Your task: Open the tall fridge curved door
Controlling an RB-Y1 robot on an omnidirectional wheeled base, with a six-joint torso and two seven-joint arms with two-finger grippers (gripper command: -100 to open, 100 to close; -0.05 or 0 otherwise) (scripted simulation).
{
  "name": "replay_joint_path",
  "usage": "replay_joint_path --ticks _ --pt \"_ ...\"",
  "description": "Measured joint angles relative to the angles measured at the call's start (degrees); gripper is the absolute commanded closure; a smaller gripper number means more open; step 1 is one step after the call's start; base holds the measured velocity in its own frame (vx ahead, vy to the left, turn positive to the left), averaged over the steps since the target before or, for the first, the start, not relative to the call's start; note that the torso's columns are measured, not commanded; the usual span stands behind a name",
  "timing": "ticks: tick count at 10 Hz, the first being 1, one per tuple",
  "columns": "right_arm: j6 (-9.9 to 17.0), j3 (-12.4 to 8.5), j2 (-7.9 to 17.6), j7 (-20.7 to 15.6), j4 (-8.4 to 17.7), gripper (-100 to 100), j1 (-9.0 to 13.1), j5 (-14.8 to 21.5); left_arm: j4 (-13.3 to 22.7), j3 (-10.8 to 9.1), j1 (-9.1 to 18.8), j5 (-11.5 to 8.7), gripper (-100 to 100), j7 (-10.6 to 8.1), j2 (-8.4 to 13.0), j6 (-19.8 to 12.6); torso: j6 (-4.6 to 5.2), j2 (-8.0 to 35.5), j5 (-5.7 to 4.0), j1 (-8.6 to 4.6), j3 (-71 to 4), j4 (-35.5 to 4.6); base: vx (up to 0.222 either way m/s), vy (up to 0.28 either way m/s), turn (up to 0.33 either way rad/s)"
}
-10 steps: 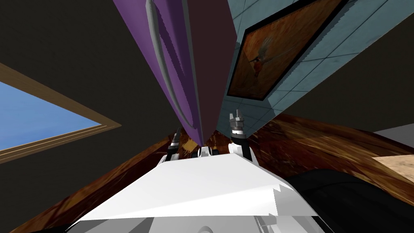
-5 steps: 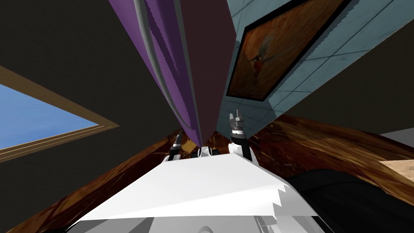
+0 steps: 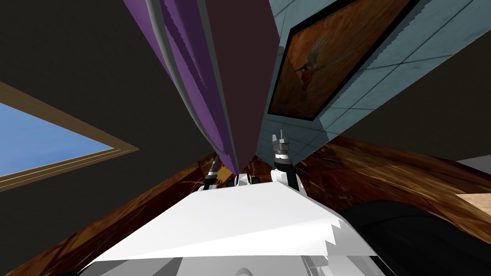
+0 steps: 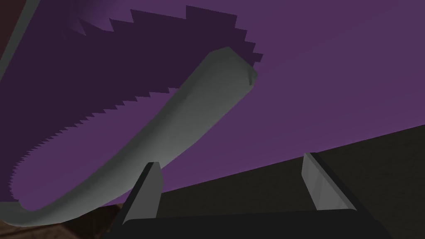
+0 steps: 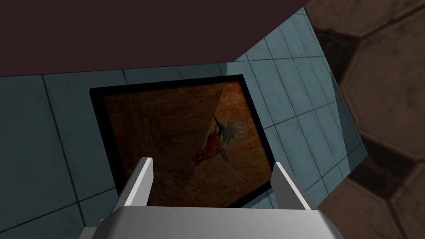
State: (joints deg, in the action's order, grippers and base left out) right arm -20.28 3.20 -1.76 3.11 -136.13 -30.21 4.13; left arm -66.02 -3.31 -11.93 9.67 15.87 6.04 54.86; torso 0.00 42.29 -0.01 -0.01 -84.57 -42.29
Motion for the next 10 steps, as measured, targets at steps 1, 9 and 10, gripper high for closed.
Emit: replay_joint_path --ticks 1,9,10 --pt "0.0 0.0 0.0 0.0 0.0 0 0.0 0.0 1.6 0.01 0.2 0.3 -100 0.42 -1.2 0.7 0.00 0.0 0.01 0.02 0.0 0.0 0.024 -0.045 0.011" --pt "0.0 0.0 0.0 0.0 0.0 0 0.0 0.0 4.1 -0.39 4.0 0.6 -100 0.80 -4.5 -1.4 0.00 0.0 0.00 0.01 0.0 0.0 0.008 -0.019 0.006" --pt "0.0 0.0 0.0 0.0 0.0 0 0.0 0.0 4.1 -0.41 4.1 0.6 100 0.78 -4.5 -1.6 0.01 0.0 0.01 0.03 0.0 0.0 -0.006 0.009 -0.018"
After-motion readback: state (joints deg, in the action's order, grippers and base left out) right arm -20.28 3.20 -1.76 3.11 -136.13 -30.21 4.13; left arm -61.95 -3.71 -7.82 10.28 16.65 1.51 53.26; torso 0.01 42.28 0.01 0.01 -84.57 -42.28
